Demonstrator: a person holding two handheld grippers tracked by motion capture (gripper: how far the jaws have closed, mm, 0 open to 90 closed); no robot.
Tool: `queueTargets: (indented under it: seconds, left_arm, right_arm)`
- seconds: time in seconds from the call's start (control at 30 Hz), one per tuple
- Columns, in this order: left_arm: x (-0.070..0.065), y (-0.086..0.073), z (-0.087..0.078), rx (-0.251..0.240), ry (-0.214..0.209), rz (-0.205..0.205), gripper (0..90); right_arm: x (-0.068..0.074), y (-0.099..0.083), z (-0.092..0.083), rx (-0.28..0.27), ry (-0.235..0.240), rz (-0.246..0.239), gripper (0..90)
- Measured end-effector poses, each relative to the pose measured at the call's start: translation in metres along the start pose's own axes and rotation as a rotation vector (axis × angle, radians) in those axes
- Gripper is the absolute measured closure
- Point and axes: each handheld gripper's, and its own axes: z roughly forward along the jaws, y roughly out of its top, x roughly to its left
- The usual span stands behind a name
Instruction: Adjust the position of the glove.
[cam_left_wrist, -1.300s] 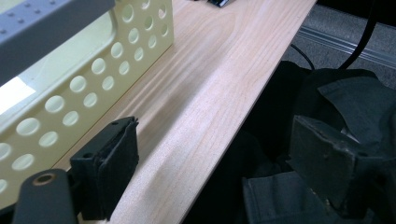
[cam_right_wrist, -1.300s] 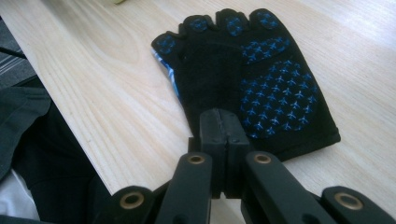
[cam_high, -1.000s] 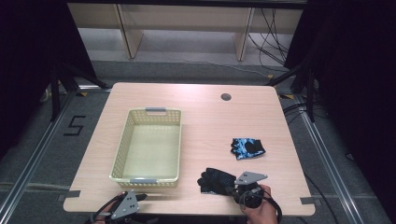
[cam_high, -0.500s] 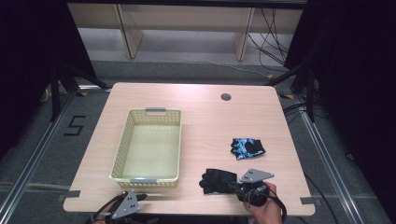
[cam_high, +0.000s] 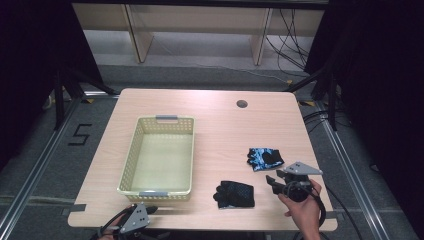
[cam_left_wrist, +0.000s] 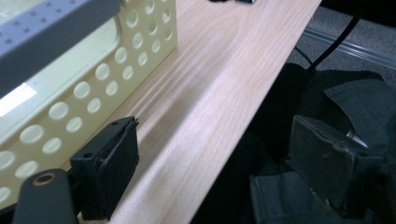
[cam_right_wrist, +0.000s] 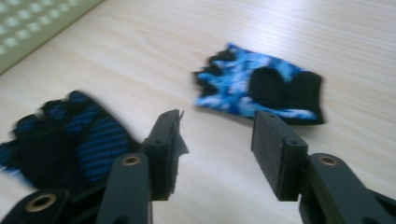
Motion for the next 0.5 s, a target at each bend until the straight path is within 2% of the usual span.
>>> queueTargets:
  seconds: [0.03, 0.07, 0.1, 0.13, 0.17, 0.23, 0.27, 0.3, 0.33, 0.37, 0.4, 0.43, 0.47, 0.5]
  left_arm:
    - [0.0, -0.001, 0.002, -0.006, -0.008, -0.006, 15.7]
    - [-0.001, -0.001, 0.002, -0.013, -0.013, -0.023, 15.6]
    - [-0.001, -0.001, 0.001, -0.019, -0.004, -0.018, 15.6]
    - [-0.001, 0.0, 0.001, -0.018, -0.012, -0.034, 15.6]
    - [0.001, 0.001, 0.0, -0.006, -0.006, -0.018, 15.6]
    - [0.001, 0.0, 0.002, -0.021, -0.011, -0.032, 15.7]
    - [0.003, 0.0, 0.001, 0.004, 0.001, 0.001, 15.7]
    - [0.003, 0.0, 0.001, 0.008, 0.001, 0.001, 15.6]
    - [0.002, 0.0, 0.001, 0.003, 0.002, -0.005, 15.6]
    - [0.003, 0.001, 0.0, 0.004, -0.008, -0.006, 15.6]
    - [0.002, 0.002, 0.001, -0.006, -0.02, -0.018, 15.7]
    - [0.002, 0.001, 0.001, -0.005, -0.017, -0.017, 15.7]
    - [0.002, 0.0, 0.002, -0.004, -0.007, -0.009, 15.6]
    - [0.002, 0.0, 0.001, 0.007, -0.002, -0.002, 15.6]
  right_arm:
    - [-0.006, 0.002, 0.001, 0.011, -0.006, 0.018, 51.5]
    - [-0.013, 0.004, 0.004, 0.002, -0.008, 0.013, 51.4]
    - [-0.02, 0.005, 0.005, 0.008, -0.023, 0.027, 51.4]
    - [-0.023, 0.007, 0.006, -0.002, -0.034, 0.066, 51.4]
    - [-0.03, 0.01, 0.007, 0.01, -0.025, 0.079, 51.4]
    - [-0.041, 0.014, 0.014, 0.004, -0.026, 0.095, 50.6]
    - [-0.044, 0.017, 0.016, 0.019, -0.03, 0.108, 50.2]
    - [-0.043, 0.019, 0.019, 0.038, -0.04, 0.153, 50.0]
    - [-0.05, 0.021, 0.023, 0.03, -0.05, 0.106, 50.0]
    - [-0.051, 0.023, 0.027, 0.029, -0.05, 0.129, 50.0]
    - [-0.055, 0.024, 0.031, 0.034, -0.056, 0.101, 50.0]
    - [-0.054, 0.026, 0.035, 0.041, -0.05, 0.131, 50.0]
    - [-0.058, 0.028, 0.042, 0.064, -0.052, 0.111, 49.7]
    - [-0.058, 0.028, 0.042, 0.064, -0.052, 0.111, 49.7]
